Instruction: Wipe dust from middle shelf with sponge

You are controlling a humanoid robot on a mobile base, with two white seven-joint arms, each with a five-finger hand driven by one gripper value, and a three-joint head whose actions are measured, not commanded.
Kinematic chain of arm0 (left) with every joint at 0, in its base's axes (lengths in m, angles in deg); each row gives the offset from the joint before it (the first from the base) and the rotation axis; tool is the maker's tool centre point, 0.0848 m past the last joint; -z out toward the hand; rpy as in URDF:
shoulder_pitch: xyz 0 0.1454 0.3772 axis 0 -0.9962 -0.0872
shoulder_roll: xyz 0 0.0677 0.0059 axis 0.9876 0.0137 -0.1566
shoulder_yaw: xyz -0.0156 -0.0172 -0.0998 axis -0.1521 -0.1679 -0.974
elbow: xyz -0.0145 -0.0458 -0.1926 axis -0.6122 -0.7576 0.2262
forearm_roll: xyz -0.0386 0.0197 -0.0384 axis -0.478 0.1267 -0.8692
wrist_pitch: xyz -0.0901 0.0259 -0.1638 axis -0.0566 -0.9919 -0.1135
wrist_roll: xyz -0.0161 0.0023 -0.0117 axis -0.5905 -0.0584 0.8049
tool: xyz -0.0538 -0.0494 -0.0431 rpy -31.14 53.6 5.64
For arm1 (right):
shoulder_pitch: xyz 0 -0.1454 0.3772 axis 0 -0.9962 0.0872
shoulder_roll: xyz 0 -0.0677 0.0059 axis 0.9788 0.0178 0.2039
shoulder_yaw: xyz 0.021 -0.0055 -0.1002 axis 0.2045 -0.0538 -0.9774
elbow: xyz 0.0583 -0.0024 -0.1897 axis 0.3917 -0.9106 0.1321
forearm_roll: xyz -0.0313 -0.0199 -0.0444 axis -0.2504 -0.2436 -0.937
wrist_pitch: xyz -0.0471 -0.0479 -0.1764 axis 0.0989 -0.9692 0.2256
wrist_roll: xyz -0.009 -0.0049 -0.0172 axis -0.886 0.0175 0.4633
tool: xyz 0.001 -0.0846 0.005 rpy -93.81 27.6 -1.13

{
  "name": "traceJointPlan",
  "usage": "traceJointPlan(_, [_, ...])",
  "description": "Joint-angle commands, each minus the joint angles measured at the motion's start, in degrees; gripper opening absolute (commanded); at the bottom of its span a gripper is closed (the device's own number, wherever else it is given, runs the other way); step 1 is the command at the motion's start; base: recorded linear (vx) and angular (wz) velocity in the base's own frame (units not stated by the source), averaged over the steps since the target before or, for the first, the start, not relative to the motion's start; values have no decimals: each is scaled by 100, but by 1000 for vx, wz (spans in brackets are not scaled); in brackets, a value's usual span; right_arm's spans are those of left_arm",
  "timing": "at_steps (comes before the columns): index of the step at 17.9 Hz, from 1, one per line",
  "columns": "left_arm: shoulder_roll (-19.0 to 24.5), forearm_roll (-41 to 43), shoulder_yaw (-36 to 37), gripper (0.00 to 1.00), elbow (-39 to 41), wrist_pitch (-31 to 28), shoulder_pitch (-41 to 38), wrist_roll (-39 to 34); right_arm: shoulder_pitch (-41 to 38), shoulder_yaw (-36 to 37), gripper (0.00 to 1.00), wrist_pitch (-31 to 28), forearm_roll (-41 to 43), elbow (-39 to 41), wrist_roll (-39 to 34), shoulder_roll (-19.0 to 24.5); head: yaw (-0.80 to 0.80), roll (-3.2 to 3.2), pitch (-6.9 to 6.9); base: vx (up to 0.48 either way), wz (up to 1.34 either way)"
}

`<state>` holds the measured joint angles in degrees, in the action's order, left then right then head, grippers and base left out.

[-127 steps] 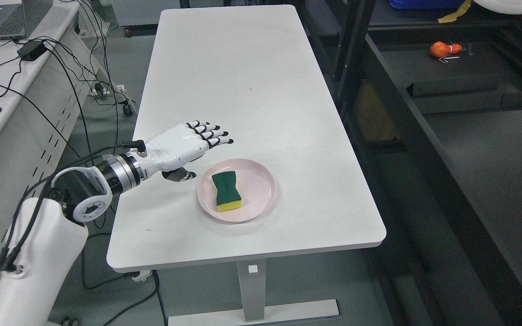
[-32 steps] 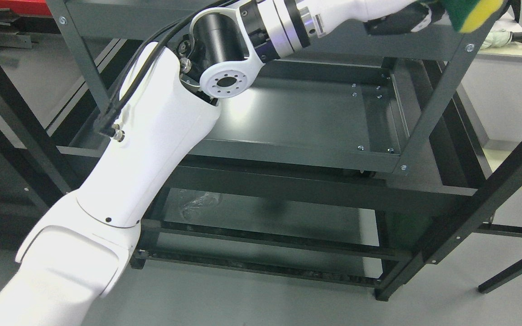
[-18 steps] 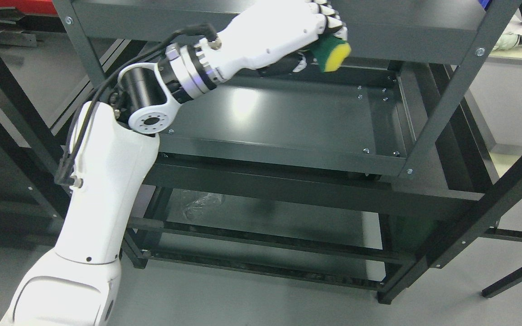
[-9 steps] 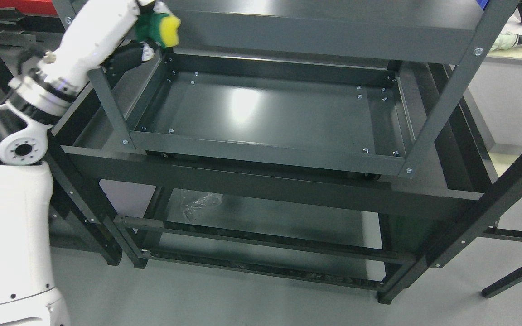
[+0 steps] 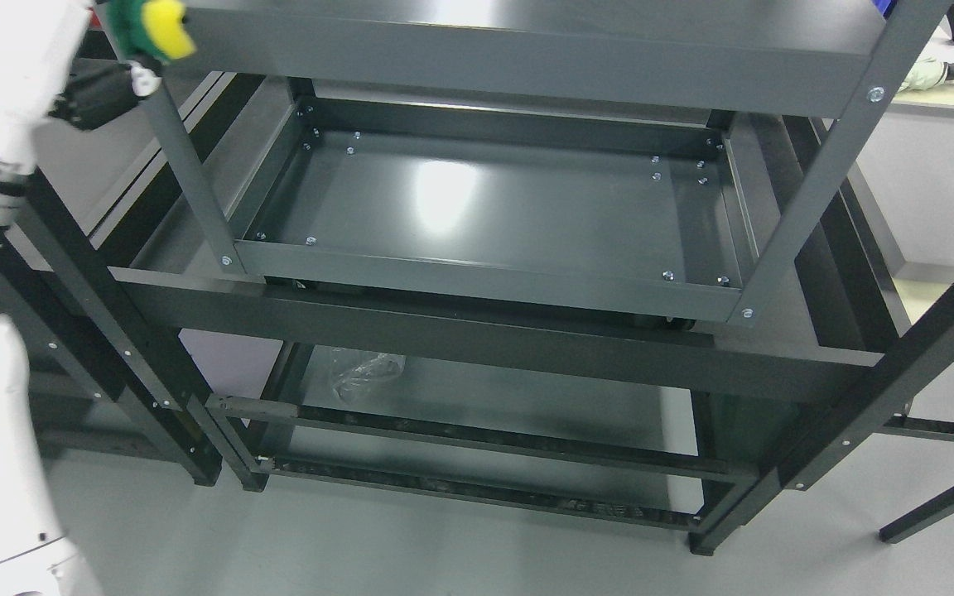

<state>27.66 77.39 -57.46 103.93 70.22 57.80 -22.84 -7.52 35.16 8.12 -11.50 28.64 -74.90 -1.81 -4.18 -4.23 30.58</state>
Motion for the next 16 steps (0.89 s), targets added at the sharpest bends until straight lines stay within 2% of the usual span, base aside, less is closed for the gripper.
traceJointPlan(1, [-1206, 518, 2212, 0, 58, -9, 405, -16, 2, 0, 100, -1, 0, 100, 5, -100, 0, 0, 0, 0, 0])
traceJointPlan(6, [-1206, 467, 4795, 0, 48, -9, 538, -658, 2, 0, 100, -1, 0, 100, 5, -100, 0, 0, 0, 0, -5])
traceJointPlan(8, [-1206, 441, 5369, 0, 75, -9, 538, -737, 2, 0, 100, -1, 0, 100, 5, -100, 0, 0, 0, 0, 0])
traceJointPlan(11, [-1206, 441, 5740, 0, 66, -9, 538, -843, 2, 0, 100, -1, 0, 100, 5, -100, 0, 0, 0, 0, 0])
traceJointPlan(16, [-1206, 284, 5557, 1, 58, -9, 285, -843, 2, 0, 100, -1, 0, 100, 5, -100, 0, 0, 0, 0, 0])
